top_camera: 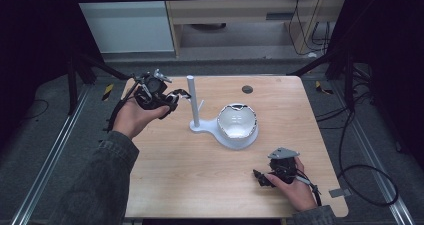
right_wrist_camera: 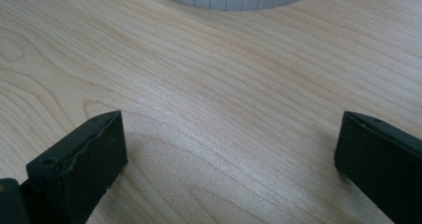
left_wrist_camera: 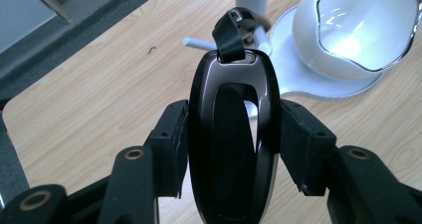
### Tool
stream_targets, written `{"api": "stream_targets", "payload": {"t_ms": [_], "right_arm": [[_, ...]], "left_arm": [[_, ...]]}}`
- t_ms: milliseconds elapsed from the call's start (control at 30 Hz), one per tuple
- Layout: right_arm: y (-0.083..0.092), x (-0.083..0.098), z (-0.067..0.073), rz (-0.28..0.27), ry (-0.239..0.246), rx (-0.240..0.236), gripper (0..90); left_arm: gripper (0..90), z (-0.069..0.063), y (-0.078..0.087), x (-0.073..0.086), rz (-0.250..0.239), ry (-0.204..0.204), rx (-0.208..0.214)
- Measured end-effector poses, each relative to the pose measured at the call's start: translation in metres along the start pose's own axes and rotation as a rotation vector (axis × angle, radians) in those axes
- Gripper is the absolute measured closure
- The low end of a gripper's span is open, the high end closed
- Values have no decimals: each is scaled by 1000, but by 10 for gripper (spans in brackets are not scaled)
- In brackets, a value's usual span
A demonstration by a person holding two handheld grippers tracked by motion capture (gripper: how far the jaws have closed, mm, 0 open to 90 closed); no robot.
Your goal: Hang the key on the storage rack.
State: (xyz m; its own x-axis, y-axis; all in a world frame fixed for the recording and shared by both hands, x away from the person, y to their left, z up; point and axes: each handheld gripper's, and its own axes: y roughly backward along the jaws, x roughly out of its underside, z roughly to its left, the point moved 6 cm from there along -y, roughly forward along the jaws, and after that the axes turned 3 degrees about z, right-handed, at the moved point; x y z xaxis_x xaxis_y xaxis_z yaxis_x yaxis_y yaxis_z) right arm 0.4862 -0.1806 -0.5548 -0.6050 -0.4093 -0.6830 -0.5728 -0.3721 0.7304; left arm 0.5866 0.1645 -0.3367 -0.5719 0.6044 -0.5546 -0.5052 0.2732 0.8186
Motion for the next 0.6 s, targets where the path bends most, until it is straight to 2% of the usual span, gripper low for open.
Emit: {"api": "stream_targets", "payload": {"t_ms": [200, 600], "right_arm": [[0, 0, 0, 0, 0, 0, 4], [0, 0, 0, -2, 6, 0, 4]], "left_arm": [[486, 3, -10, 11, 19, 14, 8], [486, -3, -26, 26, 6, 27, 30]]}}
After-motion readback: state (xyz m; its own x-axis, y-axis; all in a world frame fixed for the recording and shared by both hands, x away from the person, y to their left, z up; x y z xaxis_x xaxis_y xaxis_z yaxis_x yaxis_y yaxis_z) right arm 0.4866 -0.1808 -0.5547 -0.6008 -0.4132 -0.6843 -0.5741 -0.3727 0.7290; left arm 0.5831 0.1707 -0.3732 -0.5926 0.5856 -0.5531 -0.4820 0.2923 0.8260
